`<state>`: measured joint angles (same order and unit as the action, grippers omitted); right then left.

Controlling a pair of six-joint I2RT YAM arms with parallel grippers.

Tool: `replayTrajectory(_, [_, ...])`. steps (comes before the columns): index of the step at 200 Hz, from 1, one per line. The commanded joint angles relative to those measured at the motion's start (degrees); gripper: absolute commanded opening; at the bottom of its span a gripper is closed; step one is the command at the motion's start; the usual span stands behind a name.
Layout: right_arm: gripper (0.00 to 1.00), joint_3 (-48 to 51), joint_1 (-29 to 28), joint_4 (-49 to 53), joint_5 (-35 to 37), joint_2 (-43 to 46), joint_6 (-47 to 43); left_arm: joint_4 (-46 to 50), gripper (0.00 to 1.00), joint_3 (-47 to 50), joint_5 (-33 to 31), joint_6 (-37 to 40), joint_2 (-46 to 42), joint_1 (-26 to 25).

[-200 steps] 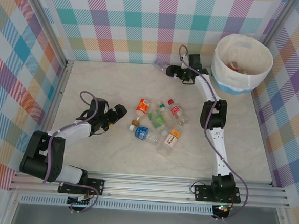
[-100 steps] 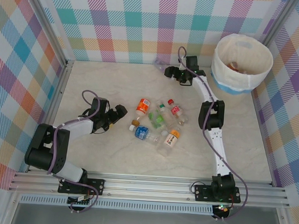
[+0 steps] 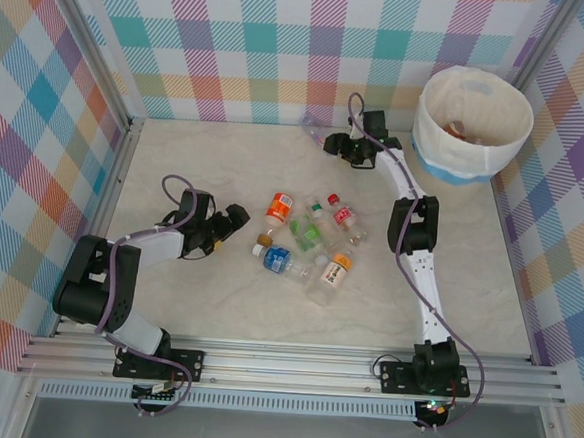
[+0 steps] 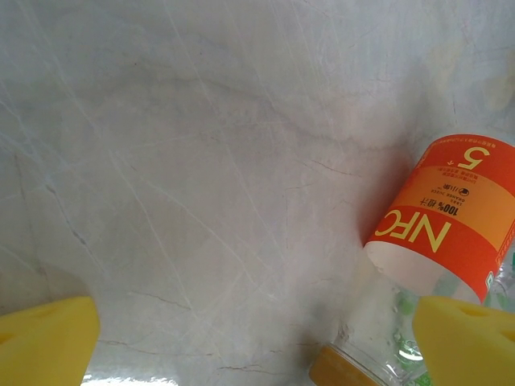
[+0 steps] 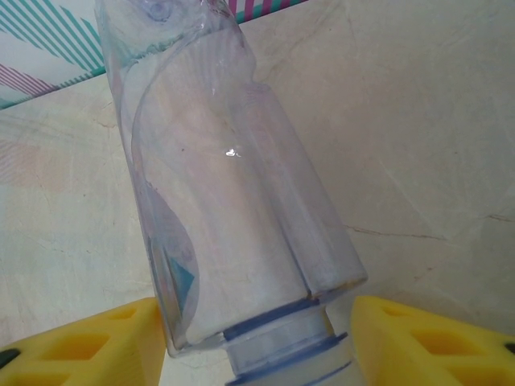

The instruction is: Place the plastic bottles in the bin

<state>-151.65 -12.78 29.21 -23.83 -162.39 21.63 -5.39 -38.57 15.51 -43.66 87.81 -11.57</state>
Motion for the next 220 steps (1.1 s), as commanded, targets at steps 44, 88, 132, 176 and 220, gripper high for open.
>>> replayTrajectory(44, [0.42, 4.5, -0.5, 1.5, -1.1, 2.5, 0.8, -0.4, 1.0, -1.7, 1.4, 1.0, 1.5, 0.7])
replayTrajectory(88, [0.29, 14.5, -0.8, -5.6, 0.3, 8.2, 0.1, -0.1, 1.0, -1.8, 1.4, 1.1, 1.6, 0.7])
replayTrajectory(132, [0.28, 28.3, -1.0, -15.3, -0.2, 18.0, 0.1, 0.0, 1.0, -1.9, 1.9, 1.0, 1.4, 0.9])
replayTrajectory(176, [0.27, 49.0, -1.0, -27.1, 1.0, 33.2, -0.6, -0.1, 1.0, -2.2, 3.9, 0.7, 0.8, 0.9])
replayTrajectory(220, [0.27, 66.6, -1.0, -32.8, 3.4, 50.3, -2.3, 2.3, 1.0, -2.8, 3.5, 0.3, -0.9, 0.8])
